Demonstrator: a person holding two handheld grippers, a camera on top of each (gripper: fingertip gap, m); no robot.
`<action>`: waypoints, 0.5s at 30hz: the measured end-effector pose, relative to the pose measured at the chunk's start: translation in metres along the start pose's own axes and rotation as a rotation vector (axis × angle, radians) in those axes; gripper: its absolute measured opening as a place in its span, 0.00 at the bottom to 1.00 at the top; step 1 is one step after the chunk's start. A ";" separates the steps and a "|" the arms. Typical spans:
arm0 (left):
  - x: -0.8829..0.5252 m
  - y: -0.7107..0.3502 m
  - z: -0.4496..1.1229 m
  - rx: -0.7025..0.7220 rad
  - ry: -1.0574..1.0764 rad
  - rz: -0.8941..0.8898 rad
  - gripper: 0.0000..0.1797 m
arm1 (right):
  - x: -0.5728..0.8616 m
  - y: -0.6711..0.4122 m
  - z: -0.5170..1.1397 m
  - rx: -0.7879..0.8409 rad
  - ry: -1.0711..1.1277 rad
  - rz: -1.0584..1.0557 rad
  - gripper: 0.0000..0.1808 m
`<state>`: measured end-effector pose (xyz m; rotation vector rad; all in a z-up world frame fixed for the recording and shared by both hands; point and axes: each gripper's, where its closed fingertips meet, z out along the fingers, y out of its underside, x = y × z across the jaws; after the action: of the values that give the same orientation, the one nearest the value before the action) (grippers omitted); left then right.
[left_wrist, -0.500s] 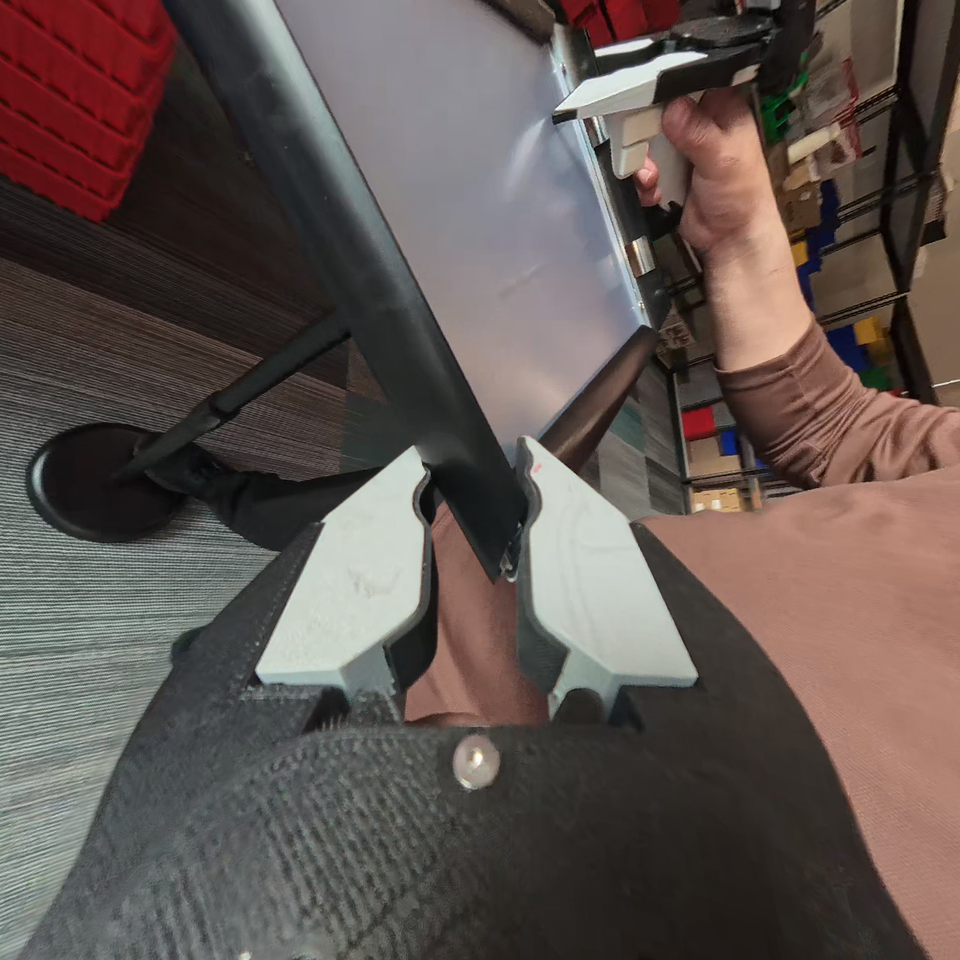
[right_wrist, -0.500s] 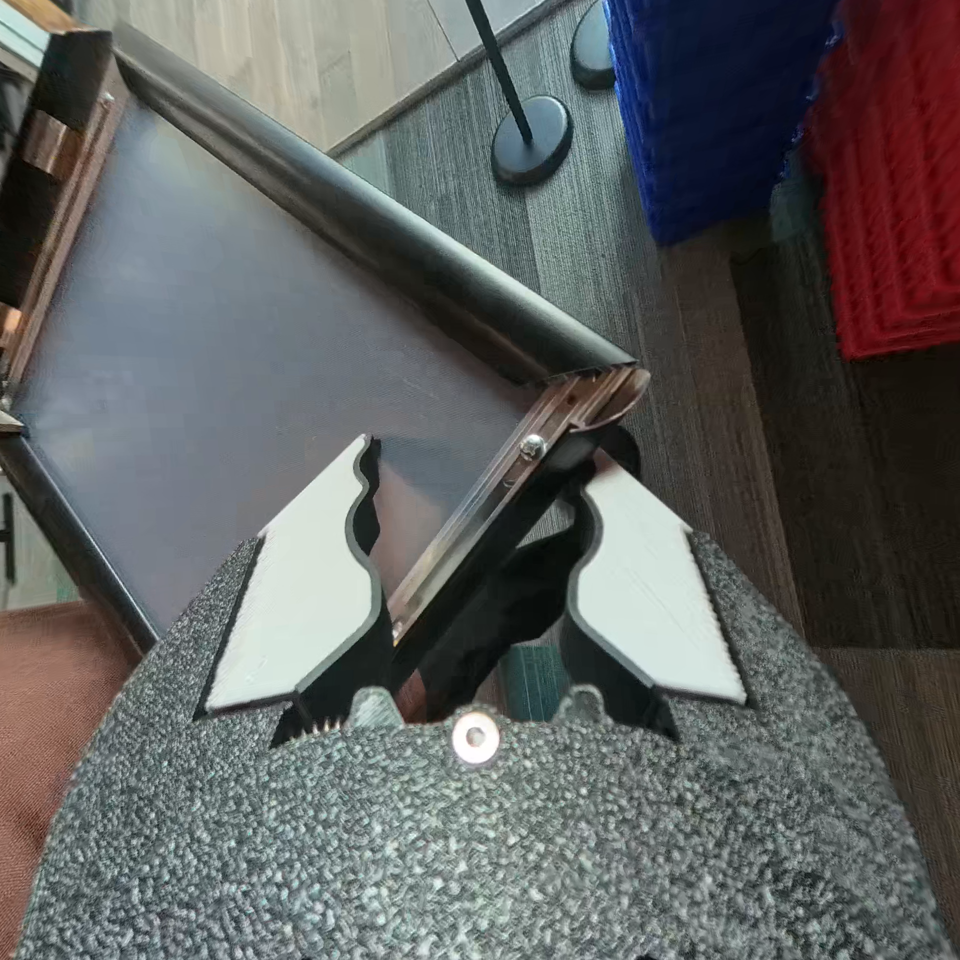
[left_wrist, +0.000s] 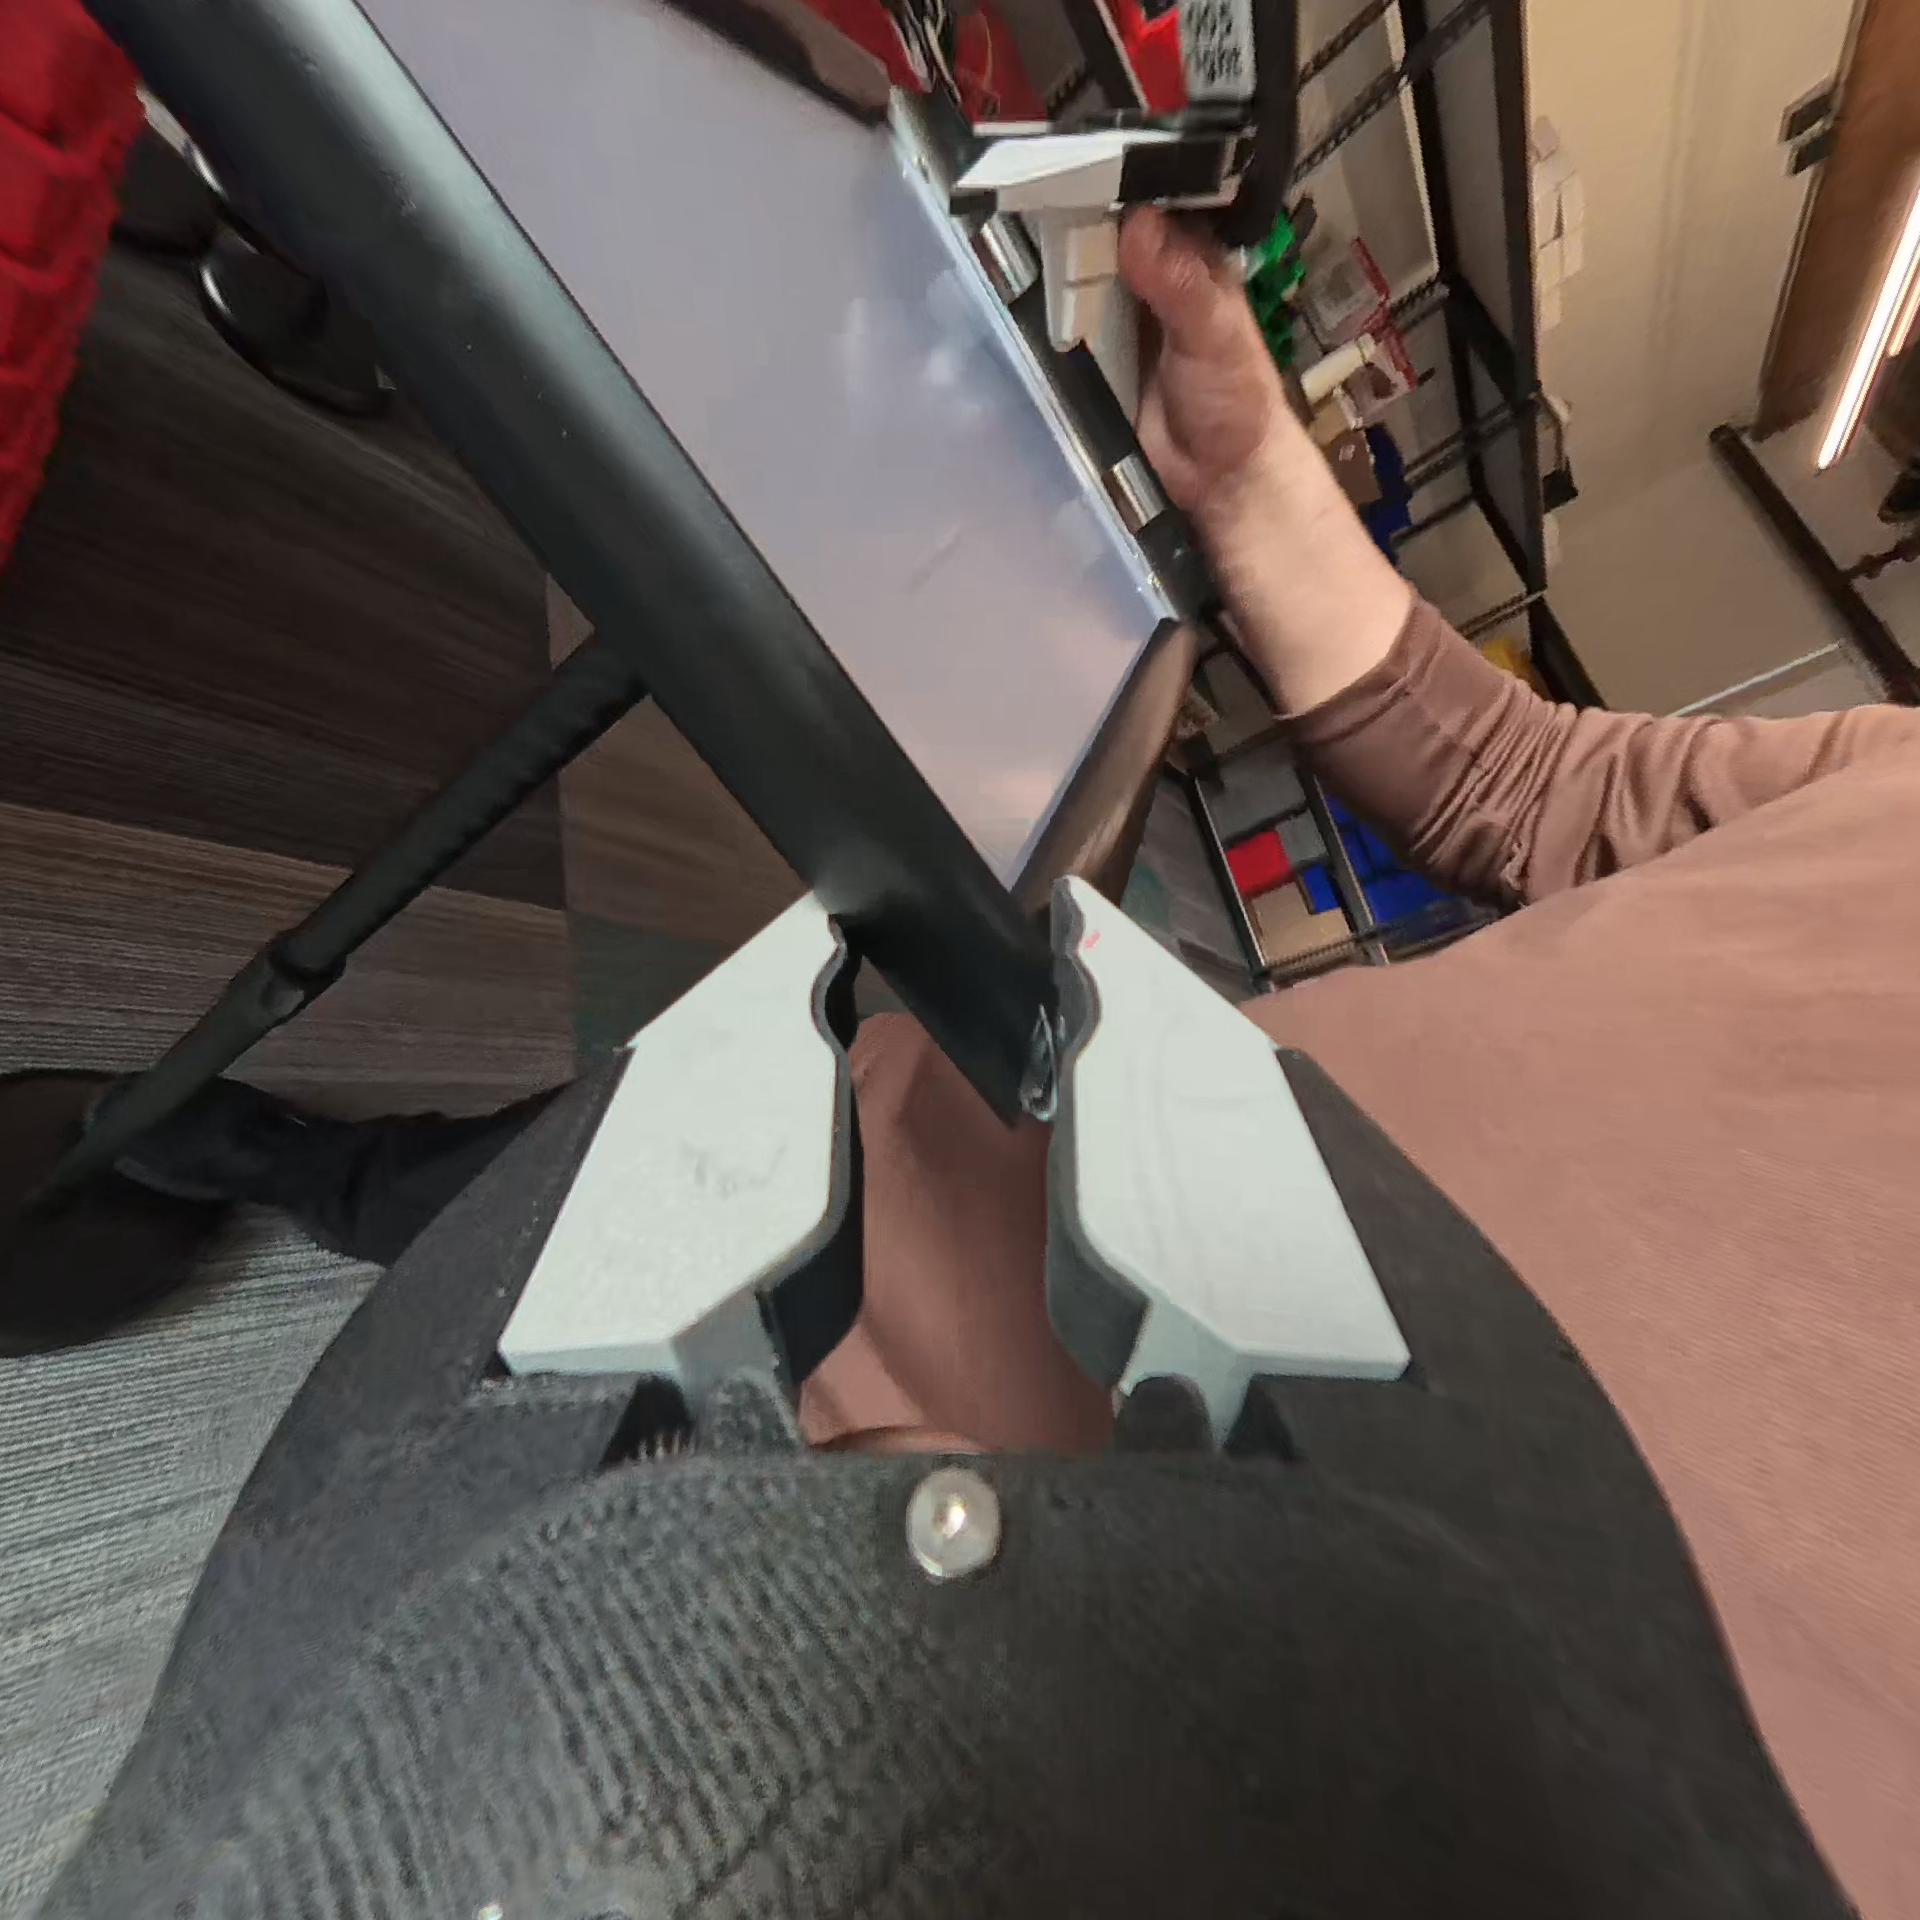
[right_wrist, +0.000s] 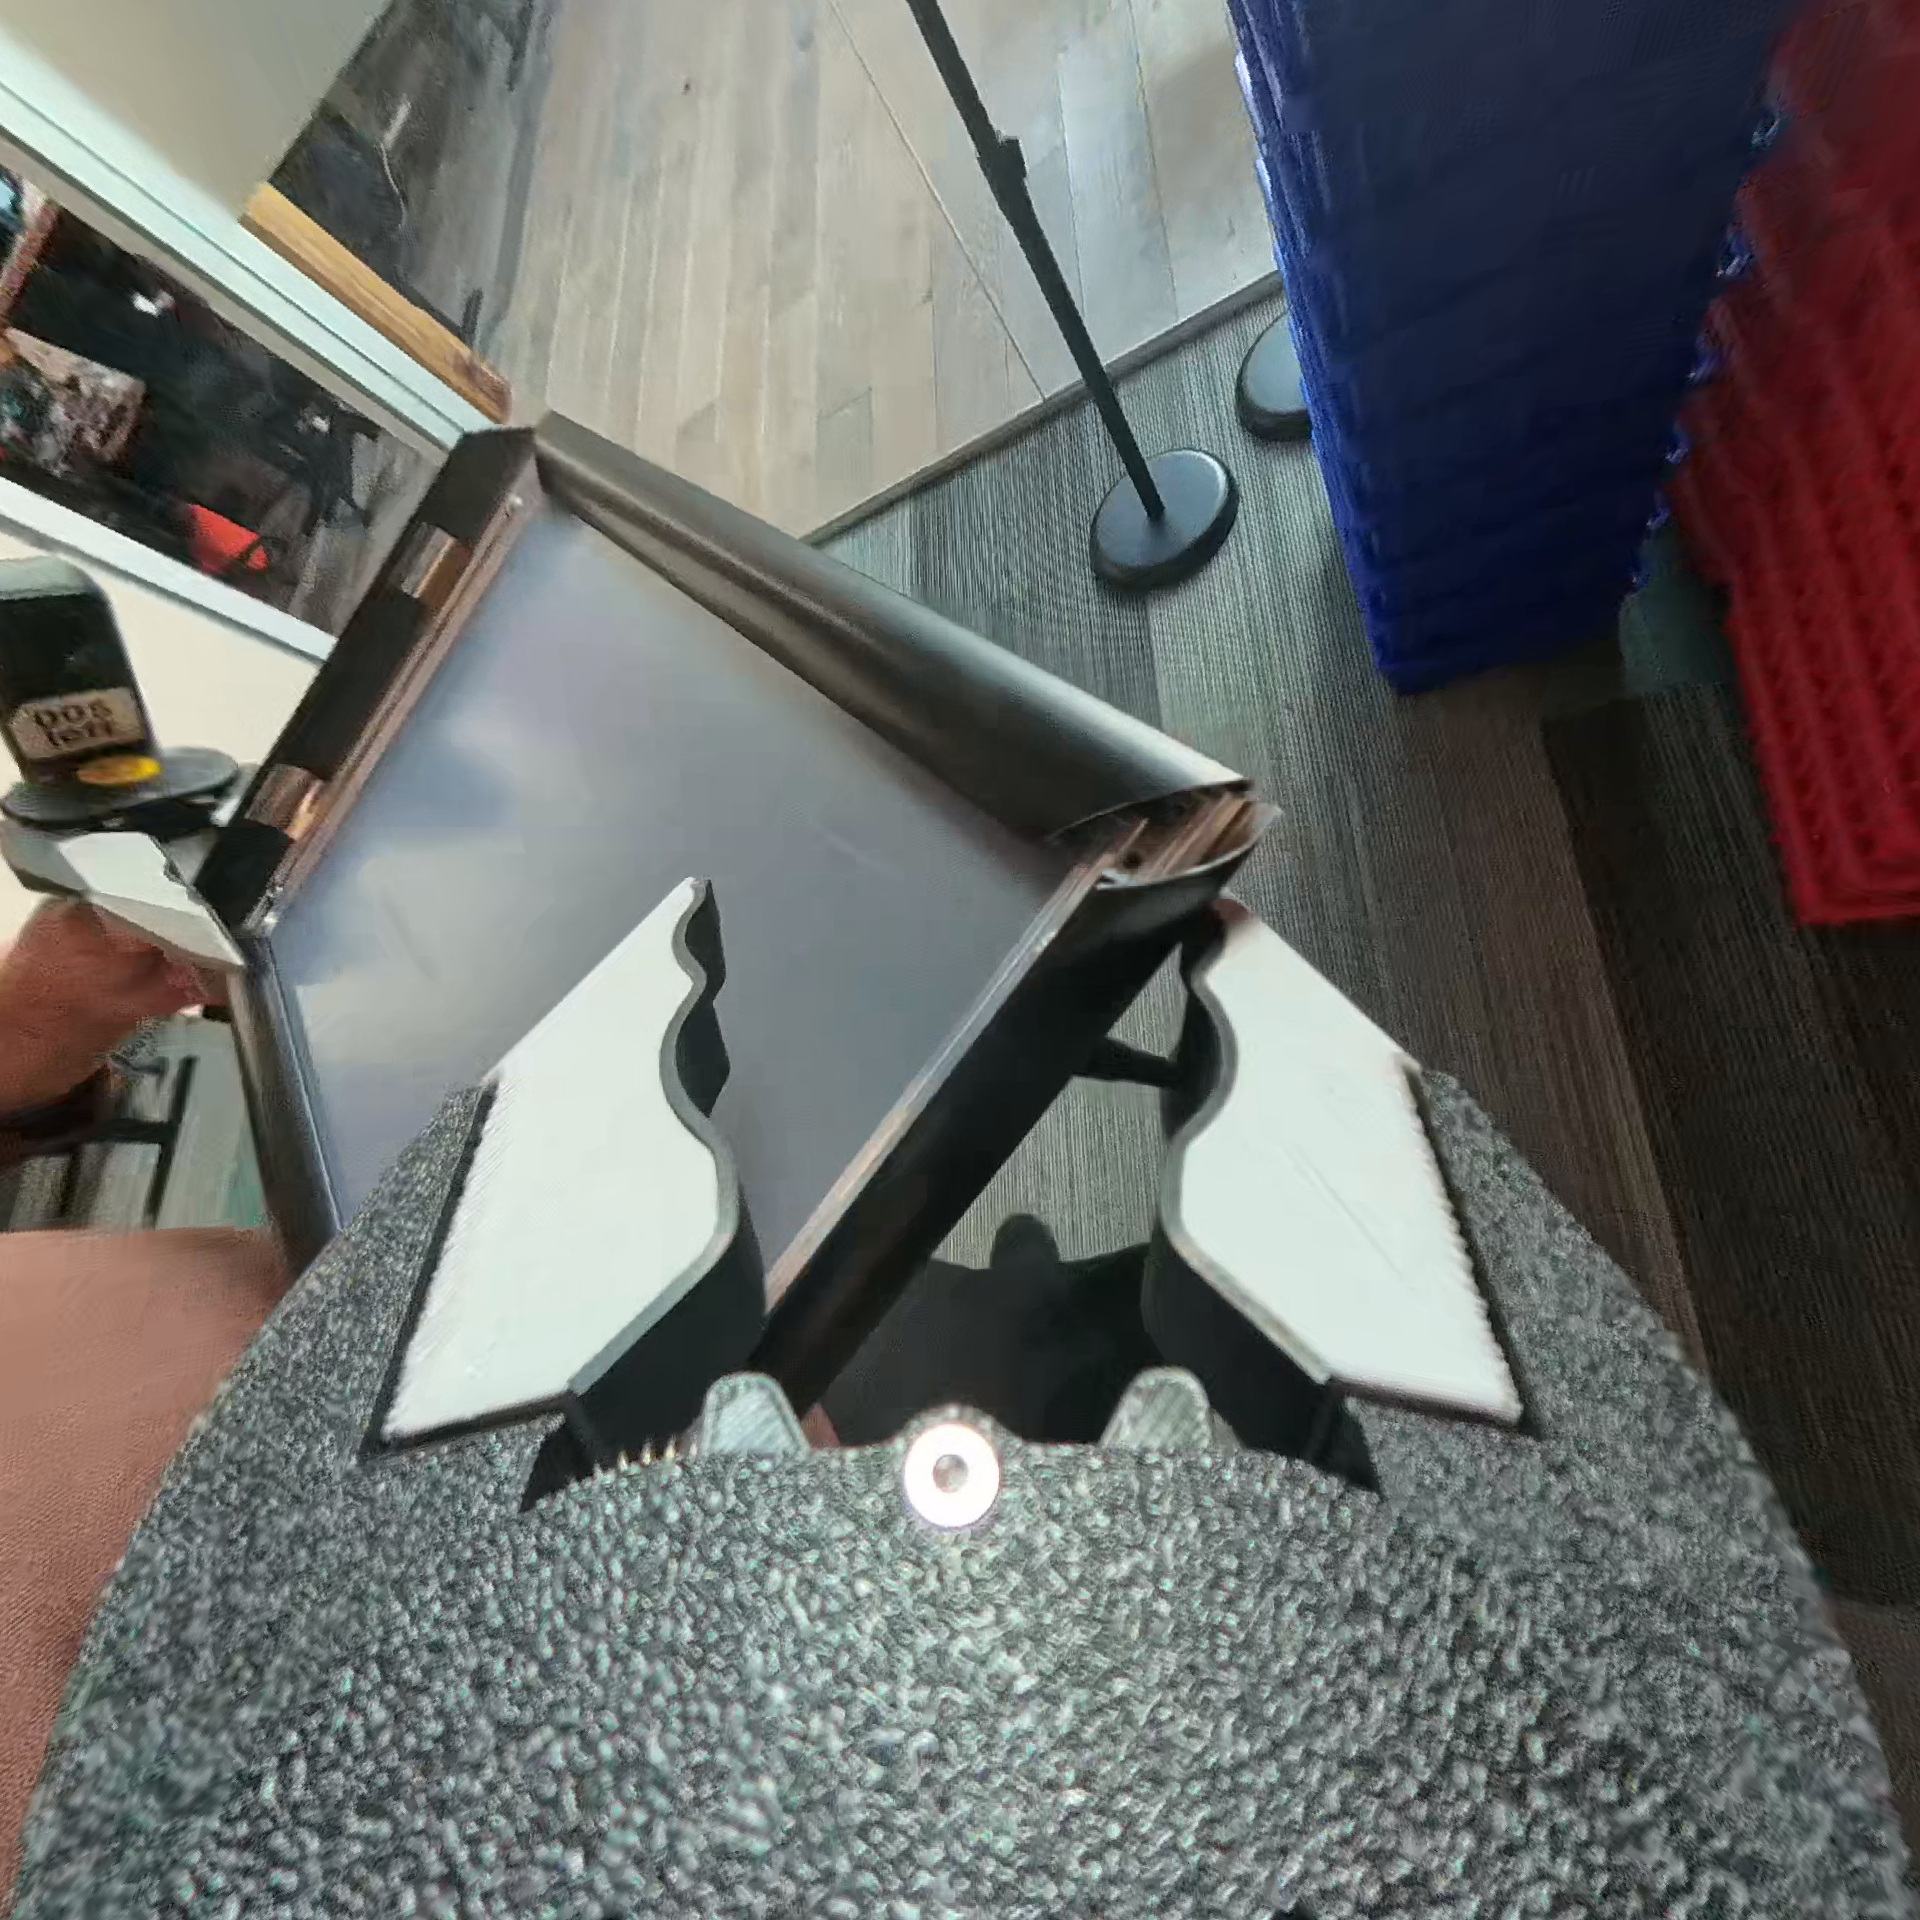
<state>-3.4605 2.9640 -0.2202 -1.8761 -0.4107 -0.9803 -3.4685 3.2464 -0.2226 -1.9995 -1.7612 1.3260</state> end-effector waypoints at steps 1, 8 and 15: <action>0.001 0.000 0.000 -0.042 0.016 -0.010 0.21 | 0.002 0.006 -0.003 -0.070 0.046 -0.036 0.50; -0.012 -0.026 0.011 -0.207 0.152 -0.242 0.38 | -0.014 0.029 -0.005 -0.325 0.023 -0.099 0.53; -0.040 -0.041 0.022 -0.340 0.059 -0.217 0.31 | 0.028 -0.003 -0.056 -0.373 0.375 -0.266 0.40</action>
<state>-3.5019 3.0080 -0.2321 -2.1302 -0.4403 -1.3139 -3.4346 3.2944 -0.2011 -1.9256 -2.0945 0.5300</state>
